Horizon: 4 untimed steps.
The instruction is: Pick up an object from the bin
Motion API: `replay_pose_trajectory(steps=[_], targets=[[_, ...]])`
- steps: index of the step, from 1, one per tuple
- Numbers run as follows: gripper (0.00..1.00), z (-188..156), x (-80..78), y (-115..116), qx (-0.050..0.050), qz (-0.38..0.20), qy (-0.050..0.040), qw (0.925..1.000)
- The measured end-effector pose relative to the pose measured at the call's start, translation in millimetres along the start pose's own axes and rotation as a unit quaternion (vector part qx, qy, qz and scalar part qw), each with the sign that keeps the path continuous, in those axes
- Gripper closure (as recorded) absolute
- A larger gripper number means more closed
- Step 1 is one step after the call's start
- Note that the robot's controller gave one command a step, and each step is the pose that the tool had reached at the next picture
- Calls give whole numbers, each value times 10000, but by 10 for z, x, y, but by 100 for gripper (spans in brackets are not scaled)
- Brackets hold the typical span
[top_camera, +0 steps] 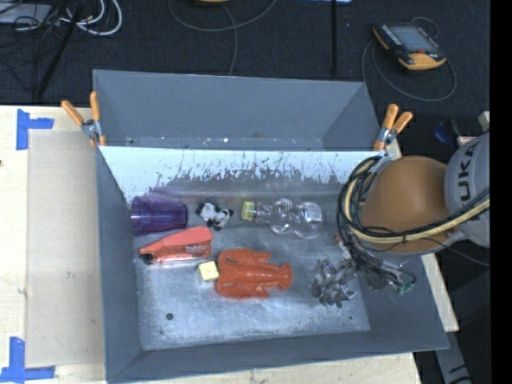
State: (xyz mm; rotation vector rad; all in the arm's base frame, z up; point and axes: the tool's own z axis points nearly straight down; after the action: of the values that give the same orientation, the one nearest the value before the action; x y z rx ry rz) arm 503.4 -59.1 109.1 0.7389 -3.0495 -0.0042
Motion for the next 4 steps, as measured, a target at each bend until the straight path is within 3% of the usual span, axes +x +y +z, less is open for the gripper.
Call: replay_pose_trajectory(steps=[2, 3, 4], targets=[[100, -176, -70, 515, 6, -229, -5, 9997], [100, -199, -294, 456, 11, -367, -13, 9993], [0, -259, -445, 642, 12, -149, -17, 9999]])
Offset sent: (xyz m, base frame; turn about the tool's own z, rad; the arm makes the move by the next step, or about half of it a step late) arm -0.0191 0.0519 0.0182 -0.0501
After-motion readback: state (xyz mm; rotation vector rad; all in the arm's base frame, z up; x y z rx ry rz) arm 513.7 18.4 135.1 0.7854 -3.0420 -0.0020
